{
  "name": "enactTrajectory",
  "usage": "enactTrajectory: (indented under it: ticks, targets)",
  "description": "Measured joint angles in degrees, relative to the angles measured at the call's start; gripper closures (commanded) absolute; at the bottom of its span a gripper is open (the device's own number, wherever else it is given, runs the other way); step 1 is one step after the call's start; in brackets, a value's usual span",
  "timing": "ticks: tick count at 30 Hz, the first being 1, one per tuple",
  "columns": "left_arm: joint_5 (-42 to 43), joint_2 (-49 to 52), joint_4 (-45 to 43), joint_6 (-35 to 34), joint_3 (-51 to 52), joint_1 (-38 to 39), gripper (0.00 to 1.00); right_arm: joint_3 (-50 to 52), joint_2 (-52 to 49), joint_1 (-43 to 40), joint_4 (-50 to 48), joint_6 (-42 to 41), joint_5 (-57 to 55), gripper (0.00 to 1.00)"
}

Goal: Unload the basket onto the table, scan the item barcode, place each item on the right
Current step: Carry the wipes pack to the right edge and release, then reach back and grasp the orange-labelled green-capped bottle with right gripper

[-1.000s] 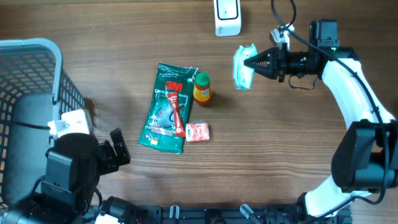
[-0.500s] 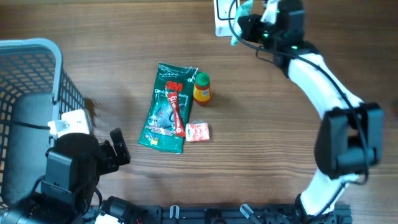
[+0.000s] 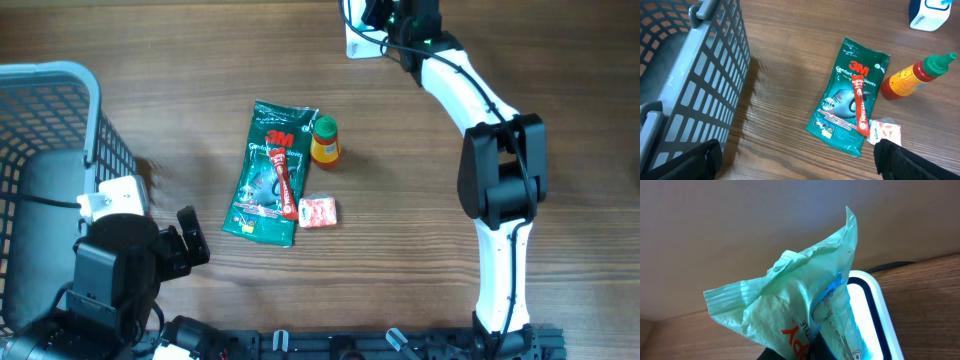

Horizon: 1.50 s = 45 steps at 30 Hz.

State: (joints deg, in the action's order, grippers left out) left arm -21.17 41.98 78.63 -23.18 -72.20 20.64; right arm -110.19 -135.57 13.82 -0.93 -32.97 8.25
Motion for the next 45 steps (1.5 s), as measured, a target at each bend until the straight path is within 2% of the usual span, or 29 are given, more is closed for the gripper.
enactTrajectory:
  ticks: [2,6,12,15,17,19,20,21,22,23,24,26,29,32,35,38,40,42,45]
  targets:
    - [-0.02,0.00,0.00,0.00,0.00,0.00,0.00,-0.79,0.02,-1.49,5.11,0.00,0.07,0.95]
    - [-0.02,0.00,-0.07,0.00,0.00,0.00,0.00,-0.85,3.58,-9.94,20.96,1.86,-3.87,0.95]
    - [0.00,0.00,0.00,0.00,0.00,0.00,0.00,-1.62,13.00,-28.46,40.46,3.69,-20.09,0.95]
    - [0.00,0.00,-0.02,0.00,0.00,0.00,0.00,-0.61,13.20,-35.91,46.82,4.35,-27.67,0.96]
    - [0.00,0.00,0.00,0.00,0.00,0.00,0.00,0.96,13.07,-41.62,47.63,5.66,-29.81,0.95]
    - [-0.02,0.00,0.00,0.00,0.00,0.00,0.00,3.56,13.05,-47.60,48.59,6.29,-31.17,0.82]
    - [0.00,0.00,0.00,0.00,0.00,0.00,0.00,4.87,12.98,-49.88,48.70,6.49,-31.65,0.66]
    - [-0.02,0.00,0.00,0.00,0.00,0.00,0.00,6.32,12.90,-52.19,48.68,6.51,-31.93,0.43]
    - [0.00,0.00,0.00,0.00,0.00,0.00,0.00,7.04,12.79,-53.62,48.70,6.91,-31.87,0.32]
    - [0.00,0.00,0.00,0.00,0.00,0.00,0.00,7.06,12.76,-54.47,48.81,7.04,-31.50,0.13]
    - [0.00,0.00,0.00,0.00,0.00,0.00,0.00,6.91,12.76,-54.90,49.24,7.37,-31.06,0.01]
    - [0.00,0.00,-0.02,0.00,0.00,0.00,0.00,6.16,12.79,-55.06,50.34,8.00,-29.55,0.01]
    - [-0.02,0.00,0.00,0.00,0.00,0.00,0.00,4.68,13.57,-54.01,51.95,8.83,-25.38,0.00]
    - [0.00,0.00,-0.02,0.00,0.00,0.00,0.00,3.93,24.35,-50.03,54.07,8.83,-10.67,0.00]
    - [-0.02,0.00,0.00,0.00,0.00,0.00,0.00,2.19,34.14,-39.41,58.95,5.05,2.32,0.01]
    - [0.00,0.00,0.00,0.00,0.00,0.00,0.00,2.05,34.91,-28.83,60.37,4.72,11.43,0.00]
    - [0.00,0.00,0.00,0.00,0.00,0.00,0.00,2.05,34.86,-21.22,60.33,9.14,15.76,0.00]
    - [-0.02,0.00,0.00,0.00,0.00,0.00,0.00,2.05,34.84,-11.93,60.28,17.07,17.27,0.01]
    - [-0.02,0.00,0.00,0.00,0.00,0.00,0.00,2.05,34.75,1.31,59.95,25.46,12.13,0.00]
